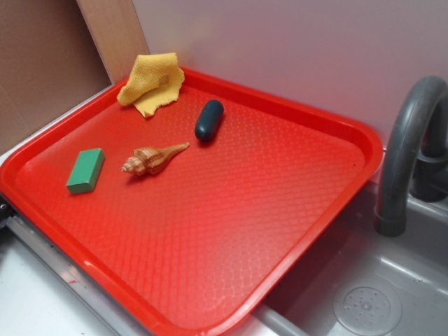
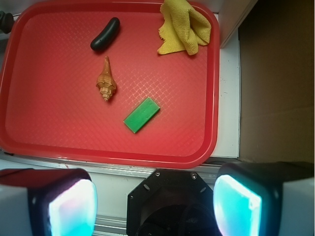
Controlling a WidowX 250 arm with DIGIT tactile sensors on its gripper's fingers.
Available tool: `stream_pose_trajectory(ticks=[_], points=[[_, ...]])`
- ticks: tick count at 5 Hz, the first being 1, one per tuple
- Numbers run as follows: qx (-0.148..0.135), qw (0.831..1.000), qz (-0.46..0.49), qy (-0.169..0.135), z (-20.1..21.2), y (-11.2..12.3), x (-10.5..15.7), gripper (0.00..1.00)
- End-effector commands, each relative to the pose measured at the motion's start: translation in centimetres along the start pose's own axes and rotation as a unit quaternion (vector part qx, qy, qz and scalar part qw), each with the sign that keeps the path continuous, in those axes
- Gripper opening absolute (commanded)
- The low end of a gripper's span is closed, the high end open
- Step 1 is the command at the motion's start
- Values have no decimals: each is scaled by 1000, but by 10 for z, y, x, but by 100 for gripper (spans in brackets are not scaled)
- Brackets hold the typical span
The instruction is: Grab the yellow cloth.
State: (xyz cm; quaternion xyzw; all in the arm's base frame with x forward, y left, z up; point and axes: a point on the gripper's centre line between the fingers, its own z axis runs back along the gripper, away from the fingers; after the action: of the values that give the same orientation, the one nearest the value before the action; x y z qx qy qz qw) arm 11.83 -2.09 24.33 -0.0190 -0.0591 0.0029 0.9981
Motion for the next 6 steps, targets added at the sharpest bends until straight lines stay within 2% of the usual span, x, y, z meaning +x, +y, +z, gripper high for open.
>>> stream_pose_trajectory(ticks=[1, 3, 4, 5, 6], points=[[0, 1000, 0, 0, 0, 0, 0, 100], [4, 999, 21, -39, -34, 15, 59, 100], [23, 997, -20, -77, -56, 25, 99, 100], [58, 986, -107, -114, -75, 25, 134, 100], [94, 964, -214, -124, -96, 27, 166, 100]])
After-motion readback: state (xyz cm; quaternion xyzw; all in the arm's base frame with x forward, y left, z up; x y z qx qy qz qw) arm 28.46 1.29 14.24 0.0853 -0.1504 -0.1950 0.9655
